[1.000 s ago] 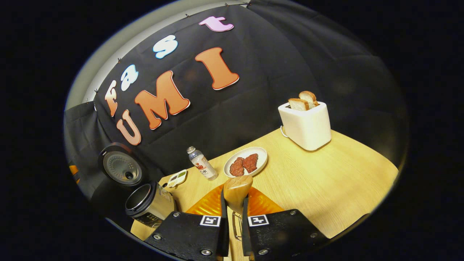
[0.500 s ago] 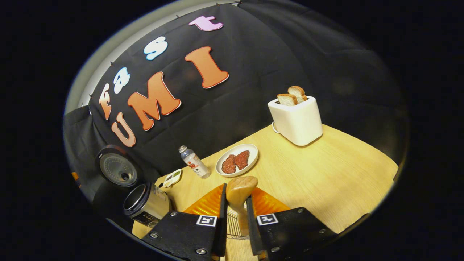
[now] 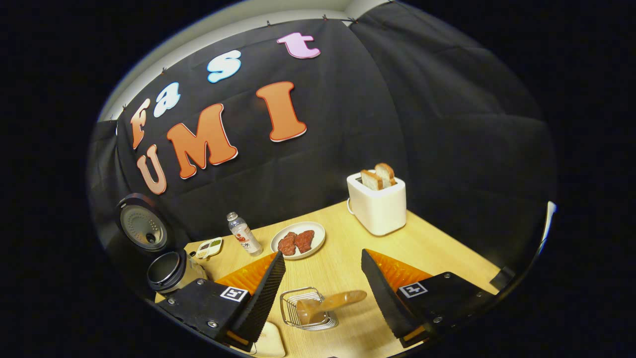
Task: Close the left gripper, press the button to open the rice cooker; take a wooden spoon from the chopstick holder with the right hand, scoop a spoonful of rice and pour it into the rice cooker, then put the wooden spoon back into the chopstick holder.
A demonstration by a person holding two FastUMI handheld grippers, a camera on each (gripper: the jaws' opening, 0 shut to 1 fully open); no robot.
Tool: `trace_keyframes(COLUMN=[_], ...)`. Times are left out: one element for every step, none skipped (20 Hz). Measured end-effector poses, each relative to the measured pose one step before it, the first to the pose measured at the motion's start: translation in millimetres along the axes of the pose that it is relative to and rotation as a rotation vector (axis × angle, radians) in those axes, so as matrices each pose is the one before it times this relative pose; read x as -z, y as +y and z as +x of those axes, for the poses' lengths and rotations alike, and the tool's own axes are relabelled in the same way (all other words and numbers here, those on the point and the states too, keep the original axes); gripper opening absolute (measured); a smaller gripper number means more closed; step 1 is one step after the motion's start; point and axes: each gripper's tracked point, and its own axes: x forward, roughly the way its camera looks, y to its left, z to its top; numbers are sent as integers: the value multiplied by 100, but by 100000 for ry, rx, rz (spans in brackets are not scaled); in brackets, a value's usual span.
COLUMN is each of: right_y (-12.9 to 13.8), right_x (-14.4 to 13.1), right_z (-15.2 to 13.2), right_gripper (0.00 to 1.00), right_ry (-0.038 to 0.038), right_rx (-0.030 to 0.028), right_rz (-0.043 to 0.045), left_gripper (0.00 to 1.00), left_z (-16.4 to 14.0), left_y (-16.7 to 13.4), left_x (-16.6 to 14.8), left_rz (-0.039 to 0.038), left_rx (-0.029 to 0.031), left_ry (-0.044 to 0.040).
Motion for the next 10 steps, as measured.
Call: trace_keyframes(right_y=[449, 607, 725, 732, 579, 769, 516, 481, 597, 595], right_x=[-1349, -1407, -1490, -1296, -1236, -1345, -1219, -1102, -1006, -879], right_z=[-883, -804, -802, -715, -590, -628, -463, -464, -526, -456], right_gripper=[95, 94, 95, 94, 95, 95, 95, 95, 95, 95], right_ry=[-2210, -2396, -1834, -1748, -1703, -1813, -1642, -1688, -1604, -1299], right_rx=[1087, 565, -33, -48, -33, -177, 295, 289, -33, -256], right_rz=[-3555, -2581, -1742, -970, -338, -289, -596, -508, -78, 414], left_gripper=[96, 95, 95, 95, 95, 95, 95, 95, 95, 95], left_z=[192, 276, 346, 442, 597, 699, 790, 928, 1038, 1167], left_y=[-12, 46, 193, 66, -26, -88, -42, -44, -7, -399], left_x=[-540, -367, -351, -452, -485, -598, -722, -840, -853, -858], left_rz=[-207, -86, 106, 478, 667, 599, 784, 572, -289, -399], left_rx=[1063, 1085, 659, 776, 1039, 1139, 1200, 571, 544, 1428], left_ry=[-515, -294, -129, 72, -32, -280, -601, -1059, -1240, -975])
